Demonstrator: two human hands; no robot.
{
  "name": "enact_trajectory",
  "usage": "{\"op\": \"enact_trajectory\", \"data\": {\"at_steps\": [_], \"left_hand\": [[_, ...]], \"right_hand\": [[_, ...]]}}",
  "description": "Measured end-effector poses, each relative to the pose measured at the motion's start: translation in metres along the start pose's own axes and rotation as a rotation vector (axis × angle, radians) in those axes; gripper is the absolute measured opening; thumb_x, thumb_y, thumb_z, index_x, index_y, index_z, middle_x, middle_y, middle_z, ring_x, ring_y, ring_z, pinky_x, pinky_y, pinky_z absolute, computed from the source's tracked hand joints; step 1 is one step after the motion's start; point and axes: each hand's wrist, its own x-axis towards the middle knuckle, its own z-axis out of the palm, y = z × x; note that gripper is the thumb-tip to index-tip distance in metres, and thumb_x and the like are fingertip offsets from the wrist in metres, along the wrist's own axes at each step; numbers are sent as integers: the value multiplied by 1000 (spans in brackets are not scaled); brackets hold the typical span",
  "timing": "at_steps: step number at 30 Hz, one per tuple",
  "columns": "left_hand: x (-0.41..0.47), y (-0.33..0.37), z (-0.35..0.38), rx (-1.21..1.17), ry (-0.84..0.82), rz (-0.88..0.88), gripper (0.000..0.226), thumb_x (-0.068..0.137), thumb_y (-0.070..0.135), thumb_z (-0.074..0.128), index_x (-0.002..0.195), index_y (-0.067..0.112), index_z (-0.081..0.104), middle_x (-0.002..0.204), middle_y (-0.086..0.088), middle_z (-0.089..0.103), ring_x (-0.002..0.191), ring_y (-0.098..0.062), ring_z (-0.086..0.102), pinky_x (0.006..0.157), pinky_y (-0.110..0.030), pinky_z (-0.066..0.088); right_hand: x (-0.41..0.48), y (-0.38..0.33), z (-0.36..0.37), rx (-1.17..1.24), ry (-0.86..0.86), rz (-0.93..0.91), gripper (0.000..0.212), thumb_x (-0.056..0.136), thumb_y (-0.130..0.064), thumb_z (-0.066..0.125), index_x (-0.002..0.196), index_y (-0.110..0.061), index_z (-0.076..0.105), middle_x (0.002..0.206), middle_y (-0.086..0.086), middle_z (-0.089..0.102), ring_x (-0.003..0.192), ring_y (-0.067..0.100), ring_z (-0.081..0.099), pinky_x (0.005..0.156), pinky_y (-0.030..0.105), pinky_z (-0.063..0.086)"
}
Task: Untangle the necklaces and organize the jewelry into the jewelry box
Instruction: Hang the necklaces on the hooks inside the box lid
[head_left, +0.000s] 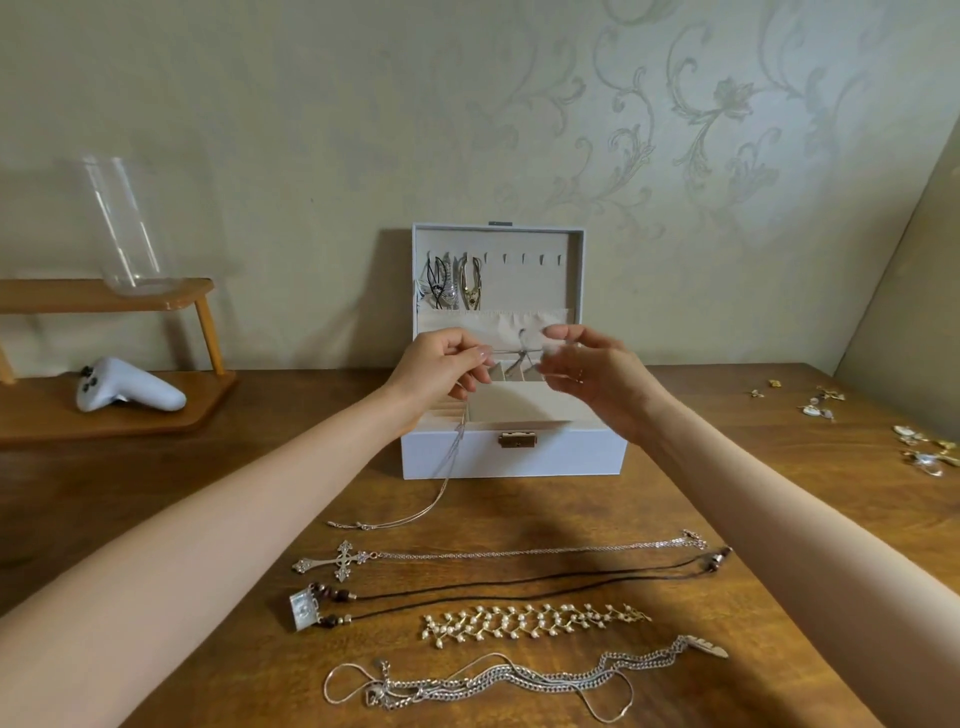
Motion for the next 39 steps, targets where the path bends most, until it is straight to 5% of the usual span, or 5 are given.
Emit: {"op": "enact_trajectory", "data": {"at_steps": [9, 14, 19, 31, 39], "left_hand": [[51, -6, 8, 156, -8, -109, 13, 93, 16, 56, 85, 10, 66, 66, 0, 58, 53, -8, 43, 46, -18, 35], [73, -9, 17, 227, -47, -141, 15, 94, 18, 56, 85, 11, 67, 65, 1, 59, 48, -7, 39, 42, -18, 29], [93, -12, 27, 248, -67, -116, 20, 96, 5, 47, 102, -4, 65, 61, -6, 54, 26, 0, 37, 32, -11, 25], [125, -38, 17, 274, -36, -92, 20, 97, 14, 49, 96, 7, 67, 62, -1, 57, 46, -8, 38, 43, -17, 31], [125, -46, 17, 215, -38, -97, 17, 95, 13, 51, 88, 10, 66, 63, 1, 60, 48, -6, 44, 48, -18, 34]], "right_hand": [[65, -15, 15, 301, 110, 57, 9, 90, -8, 55, 96, -14, 57, 68, 0, 67, 68, 12, 62, 64, 19, 46], [93, -12, 16, -30, 180, -21, 14, 86, -8, 58, 95, -19, 62, 101, 1, 72, 82, 12, 55, 72, 26, 39], [123, -8, 11, -237, 296, -232, 26, 80, 11, 54, 84, -13, 62, 84, 1, 71, 70, 0, 62, 63, 13, 42], [187, 0, 18, -697, 289, -524, 31, 84, 13, 48, 109, -3, 60, 101, 7, 64, 91, 13, 57, 72, 4, 44], [196, 3, 26, -990, 260, -653, 31, 85, 12, 42, 109, 2, 59, 109, 16, 63, 101, 28, 58, 89, 35, 48]]}}
